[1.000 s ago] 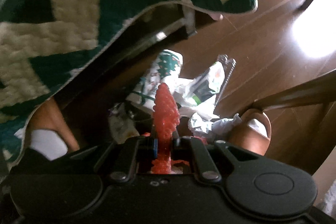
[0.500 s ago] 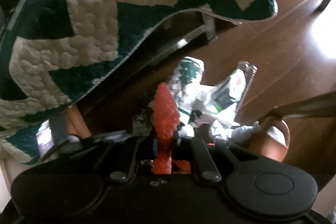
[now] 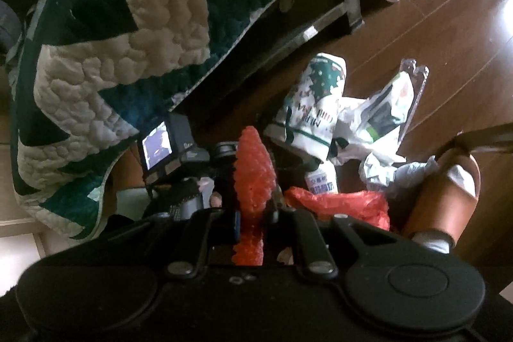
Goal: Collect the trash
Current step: 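Grasp the purple snack wrapper with the left gripper while the right gripper holds the mesh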
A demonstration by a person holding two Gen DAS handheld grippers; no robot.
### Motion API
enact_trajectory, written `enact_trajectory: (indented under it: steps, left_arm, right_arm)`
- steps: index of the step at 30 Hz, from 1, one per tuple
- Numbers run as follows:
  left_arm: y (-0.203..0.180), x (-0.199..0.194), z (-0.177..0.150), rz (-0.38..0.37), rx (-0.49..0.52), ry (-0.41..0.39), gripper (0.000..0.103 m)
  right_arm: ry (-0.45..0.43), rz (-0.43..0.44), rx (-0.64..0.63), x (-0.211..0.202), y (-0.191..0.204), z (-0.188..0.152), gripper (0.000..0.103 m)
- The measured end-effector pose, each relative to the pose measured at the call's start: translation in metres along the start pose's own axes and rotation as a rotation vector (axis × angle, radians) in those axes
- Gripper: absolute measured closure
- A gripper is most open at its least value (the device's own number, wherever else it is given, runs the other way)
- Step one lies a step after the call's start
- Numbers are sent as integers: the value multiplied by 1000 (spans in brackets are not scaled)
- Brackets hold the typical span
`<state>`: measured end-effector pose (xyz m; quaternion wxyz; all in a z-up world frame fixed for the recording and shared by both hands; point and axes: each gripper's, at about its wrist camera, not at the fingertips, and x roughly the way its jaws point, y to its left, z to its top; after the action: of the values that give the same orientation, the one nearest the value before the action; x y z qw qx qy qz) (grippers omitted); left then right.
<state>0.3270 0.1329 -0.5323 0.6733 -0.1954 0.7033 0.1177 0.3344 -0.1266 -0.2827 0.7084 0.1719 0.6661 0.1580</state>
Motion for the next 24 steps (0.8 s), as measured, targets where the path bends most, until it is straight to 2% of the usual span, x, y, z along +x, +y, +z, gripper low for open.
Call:
enact_trajectory:
  steps: [7, 8, 10, 11, 12, 17, 24]
  left_arm:
    - [0, 17, 10, -32, 13, 24, 43]
    - [1, 19, 9, -36, 11, 24, 50]
    - [2, 18, 8, -55, 8, 18, 58]
    - [-1, 16, 6, -56, 9, 12, 66]
    - [-1, 16, 6, -60, 12, 11, 69]
    - [-4, 1, -2, -70, 6, 3, 72]
    - [-2, -48, -41, -17, 37, -23, 72]
  right_arm:
    - [25, -30, -7, 9, 3, -2, 89]
    - [28, -36, -6, 10, 3, -3, 89]
    - [31, -47, -8, 12, 2, -3, 89]
    - [31, -50, -10, 13, 3, -3, 89]
    - [28, -54, -15, 13, 3, -2, 89]
    - [5, -83, -44, 14, 8, -3, 90]
    - [-59, -99, -77, 8, 12, -2, 92]
